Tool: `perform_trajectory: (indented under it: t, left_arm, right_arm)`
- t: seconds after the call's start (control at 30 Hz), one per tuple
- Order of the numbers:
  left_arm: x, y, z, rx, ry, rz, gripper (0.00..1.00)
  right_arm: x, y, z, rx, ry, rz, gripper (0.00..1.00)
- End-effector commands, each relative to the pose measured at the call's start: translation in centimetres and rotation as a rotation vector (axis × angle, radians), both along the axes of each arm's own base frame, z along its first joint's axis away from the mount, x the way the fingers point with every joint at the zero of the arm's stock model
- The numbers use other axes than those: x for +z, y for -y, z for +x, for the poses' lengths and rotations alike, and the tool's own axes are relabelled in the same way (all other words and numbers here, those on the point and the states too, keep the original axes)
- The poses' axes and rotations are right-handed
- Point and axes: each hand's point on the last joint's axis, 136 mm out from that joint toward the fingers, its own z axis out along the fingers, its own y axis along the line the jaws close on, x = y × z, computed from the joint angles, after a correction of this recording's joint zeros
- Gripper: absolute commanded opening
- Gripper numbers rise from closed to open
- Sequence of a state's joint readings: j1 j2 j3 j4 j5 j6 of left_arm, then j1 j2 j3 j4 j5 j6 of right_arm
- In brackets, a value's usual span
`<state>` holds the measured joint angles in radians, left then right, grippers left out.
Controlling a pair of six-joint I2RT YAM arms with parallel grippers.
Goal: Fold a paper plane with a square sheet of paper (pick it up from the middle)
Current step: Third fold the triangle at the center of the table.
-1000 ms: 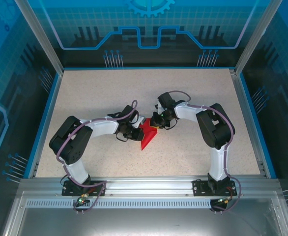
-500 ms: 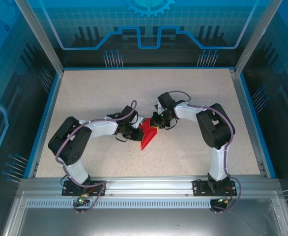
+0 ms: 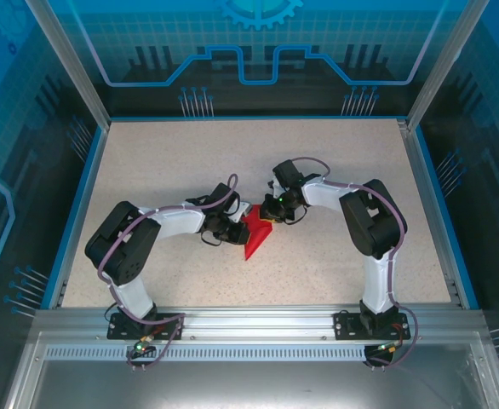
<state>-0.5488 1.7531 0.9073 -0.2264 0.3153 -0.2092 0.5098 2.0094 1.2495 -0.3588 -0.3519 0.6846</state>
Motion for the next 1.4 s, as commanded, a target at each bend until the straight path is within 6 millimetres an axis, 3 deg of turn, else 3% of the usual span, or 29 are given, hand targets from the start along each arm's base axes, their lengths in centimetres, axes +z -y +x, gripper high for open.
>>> perform_trajectory:
  t: [0.0, 0.3, 0.53, 0.77, 1.07, 1.37]
  left_arm:
    - [0.7, 0.4, 0.7, -0.017, 0.017, -0.015, 0.10]
    - [-2.0, -0.8, -0.5, -0.003, -0.044, 0.045, 0.09]
    - [-2.7, -1.2, -1.1, -0.001, -0.057, 0.060, 0.08]
    - [-2.5, -1.2, -0.9, -0.004, -0.053, 0.061, 0.08]
    - [-2.6, -1.3, -1.1, -0.013, -0.053, 0.067, 0.08]
    - [-2.7, -1.3, -1.0, -0.015, -0.054, 0.067, 0.08]
  right_arm:
    - [-1.7, 0.0, -1.5, 0.006, -0.069, -0.035, 0.17]
    - [-0.3, -0.4, -1.0, 0.003, -0.043, -0.009, 0.19]
    - [4.4, 0.9, 0.4, -0.065, 0.060, 0.074, 0.25]
    - [6.4, 0.9, -2.2, -0.091, 0.100, 0.187, 0.20]
    - [4.1, -2.4, -8.6, -0.057, 0.037, 0.253, 0.08]
    - [2.1, -4.5, -10.5, -0.034, -0.009, 0.281, 0.06]
